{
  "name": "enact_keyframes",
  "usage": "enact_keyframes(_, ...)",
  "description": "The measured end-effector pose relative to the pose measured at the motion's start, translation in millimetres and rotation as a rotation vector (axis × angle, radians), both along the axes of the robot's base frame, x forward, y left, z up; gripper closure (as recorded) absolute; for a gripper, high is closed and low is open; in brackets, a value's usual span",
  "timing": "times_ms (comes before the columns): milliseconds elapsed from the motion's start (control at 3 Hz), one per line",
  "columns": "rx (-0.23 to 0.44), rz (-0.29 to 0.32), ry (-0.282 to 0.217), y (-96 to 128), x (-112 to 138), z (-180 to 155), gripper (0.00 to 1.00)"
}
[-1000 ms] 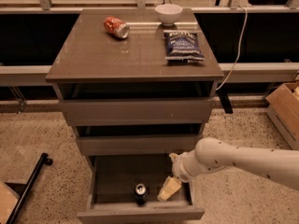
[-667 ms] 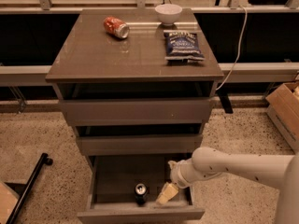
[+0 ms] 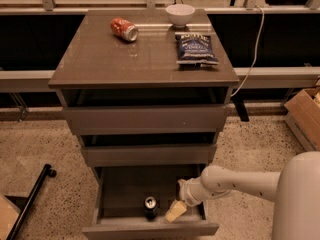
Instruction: Pick pepsi can from bottom drawer and place on counter
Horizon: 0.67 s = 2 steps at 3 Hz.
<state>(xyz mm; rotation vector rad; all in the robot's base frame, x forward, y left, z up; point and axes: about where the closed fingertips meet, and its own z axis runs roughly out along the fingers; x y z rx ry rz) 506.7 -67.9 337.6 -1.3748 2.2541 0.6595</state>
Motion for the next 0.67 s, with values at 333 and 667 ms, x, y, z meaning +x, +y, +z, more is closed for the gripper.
enact_keyframes(333,0.026,-0.003,-0.005,20,7,-21,0.00)
enact_keyframes(667,0.050,-0.009,-0.012,48,19,-59,0.00)
